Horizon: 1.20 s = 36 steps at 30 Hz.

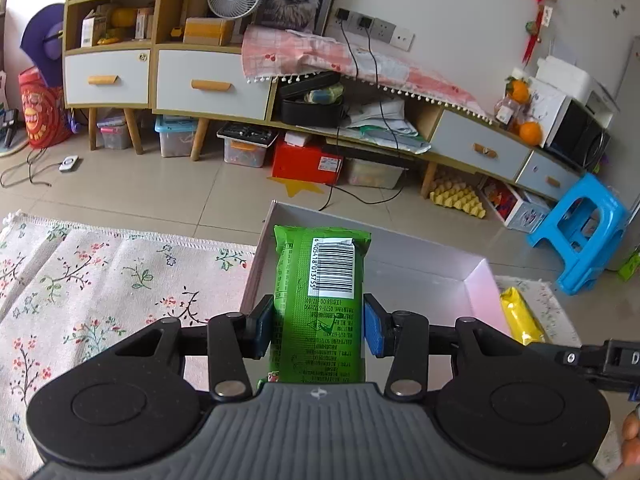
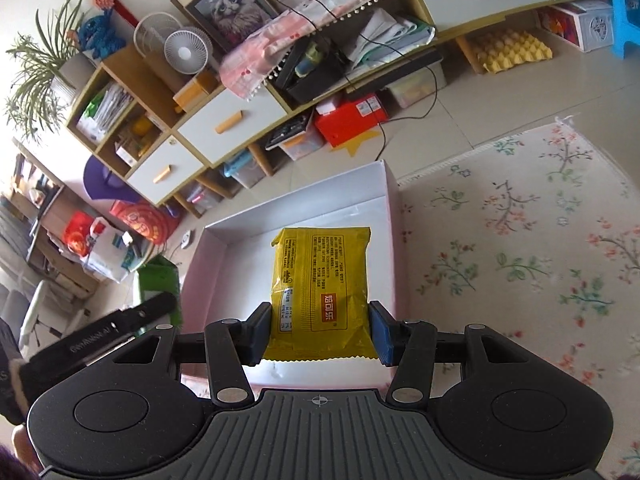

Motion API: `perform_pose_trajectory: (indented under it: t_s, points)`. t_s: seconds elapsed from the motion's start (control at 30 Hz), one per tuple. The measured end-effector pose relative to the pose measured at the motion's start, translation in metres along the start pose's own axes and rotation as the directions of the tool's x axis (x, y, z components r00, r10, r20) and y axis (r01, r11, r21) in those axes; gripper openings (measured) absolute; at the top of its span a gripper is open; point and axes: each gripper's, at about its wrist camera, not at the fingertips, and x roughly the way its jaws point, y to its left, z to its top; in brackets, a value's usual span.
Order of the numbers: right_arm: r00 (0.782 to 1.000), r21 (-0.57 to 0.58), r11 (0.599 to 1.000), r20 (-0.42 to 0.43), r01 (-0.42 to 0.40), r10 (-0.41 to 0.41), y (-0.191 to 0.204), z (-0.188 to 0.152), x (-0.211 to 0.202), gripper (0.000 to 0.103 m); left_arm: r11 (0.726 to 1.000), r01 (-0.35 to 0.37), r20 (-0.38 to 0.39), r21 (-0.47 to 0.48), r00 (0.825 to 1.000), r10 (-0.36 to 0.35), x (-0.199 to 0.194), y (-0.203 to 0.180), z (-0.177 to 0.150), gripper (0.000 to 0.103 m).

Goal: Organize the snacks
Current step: 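Carry both packs into the pink box and open both tools to release them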

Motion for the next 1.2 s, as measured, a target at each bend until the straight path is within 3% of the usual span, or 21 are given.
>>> perform_pose_trajectory:
  t_s: [0.13, 0.17, 0.2, 0.47, 0.7, 1.2]
  points:
    - [1.0, -0.014, 1.0, 0.001, 0.0, 0.0, 0.002, -0.003, 0.011, 0.05, 0.999, -0.025, -0.013, 0.029, 1.0, 0.026, 0.007, 0.0, -0.003, 0.037]
    - [1.0, -0.016, 1.0, 0.0, -0.001, 0.001, 0.003, -0.005, 0.014, 0.05, 0.999, -0.025, -0.022, 0.024, 0.999, 0.025, 0.008, 0.002, -0.004, 0.033]
    - [1.0, -0.021, 1.0, -0.005, 0.001, -0.001, 0.003, -0.006, 0.016, 0.05, 1.0, -0.02, -0.037, 0.02, 0.999, 0.021, 0.009, 0.005, -0.004, 0.022]
    - [0.998, -0.053, 0.998, -0.034, 0.045, -0.047, 0.001, -0.014, 0.024, 0.05, 1.0, -0.018, -0.087, 0.015, 0.996, 0.019, 0.008, 0.012, -0.008, 0.025]
    - [0.996, -0.101, 0.992, -0.04, 0.075, -0.079, 0.007, -0.018, 0.023, 0.051, 0.999, -0.024, -0.172, -0.025, 0.985, 0.019, 0.006, 0.014, -0.012, 0.039]
    - [0.991, -0.166, 0.983, -0.092, 0.078, -0.094, 0.015, -0.021, 0.004, 0.055, 0.999, -0.044, -0.259, -0.023, 0.965, 0.037, -0.01, 0.007, -0.025, 0.035]
